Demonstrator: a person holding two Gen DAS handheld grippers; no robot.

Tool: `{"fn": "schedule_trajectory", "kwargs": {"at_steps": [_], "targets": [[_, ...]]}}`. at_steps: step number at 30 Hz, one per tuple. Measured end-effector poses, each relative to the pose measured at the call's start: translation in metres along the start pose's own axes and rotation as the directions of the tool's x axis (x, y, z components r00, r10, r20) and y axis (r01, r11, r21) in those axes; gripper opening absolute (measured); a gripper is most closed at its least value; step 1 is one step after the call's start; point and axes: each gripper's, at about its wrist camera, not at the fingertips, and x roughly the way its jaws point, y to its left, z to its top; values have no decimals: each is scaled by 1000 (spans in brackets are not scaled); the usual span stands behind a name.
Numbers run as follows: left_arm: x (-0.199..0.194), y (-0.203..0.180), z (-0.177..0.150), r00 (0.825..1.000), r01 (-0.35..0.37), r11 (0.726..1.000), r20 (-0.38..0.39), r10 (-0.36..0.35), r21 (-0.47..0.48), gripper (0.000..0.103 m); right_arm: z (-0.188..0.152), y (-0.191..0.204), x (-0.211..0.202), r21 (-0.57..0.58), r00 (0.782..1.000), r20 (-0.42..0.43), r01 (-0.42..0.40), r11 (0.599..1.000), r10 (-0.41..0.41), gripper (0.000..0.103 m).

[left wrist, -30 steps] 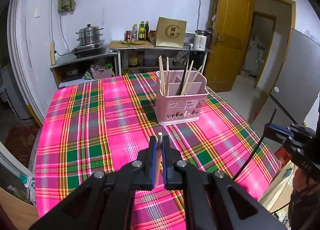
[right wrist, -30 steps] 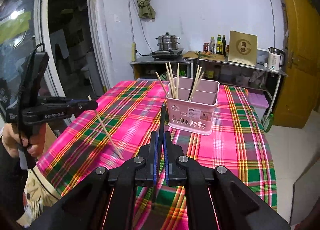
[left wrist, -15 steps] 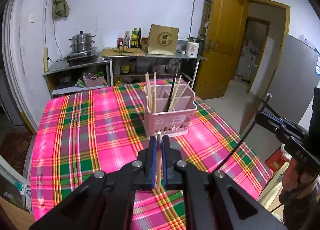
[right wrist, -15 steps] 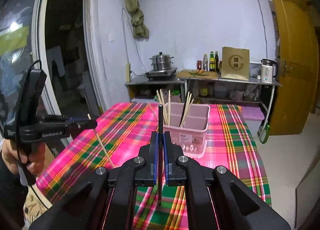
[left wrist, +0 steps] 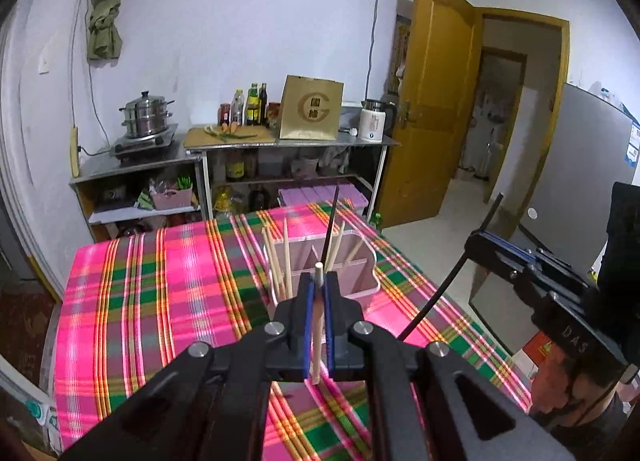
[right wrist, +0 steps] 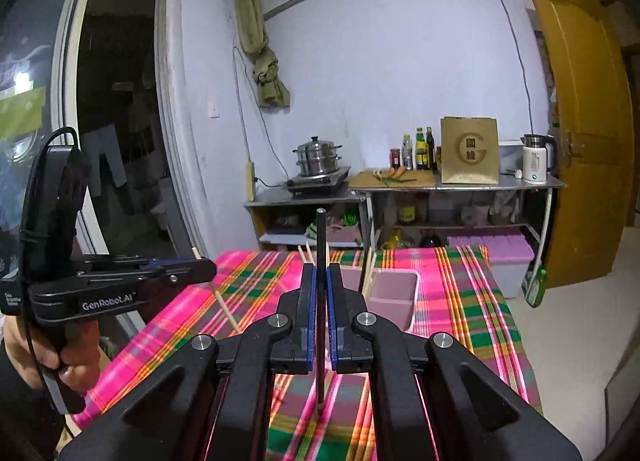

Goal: Organize utensils
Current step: 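Lower the chopsticks into the basket compartments with both tools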

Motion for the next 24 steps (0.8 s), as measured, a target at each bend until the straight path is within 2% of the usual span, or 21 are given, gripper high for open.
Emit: {"fn": "schedule_trajectory", "kwargs": {"at_steps": [12, 24], "targets": [[21, 8, 41, 997, 16, 1000, 72, -16, 10, 6, 33, -11, 31, 9, 998, 68, -1, 1000, 0, 4], [55, 14, 54, 996, 20, 1000, 88, -21, 13, 6, 38, -23, 64, 31, 996, 91, -1, 1000, -1, 4]]}}
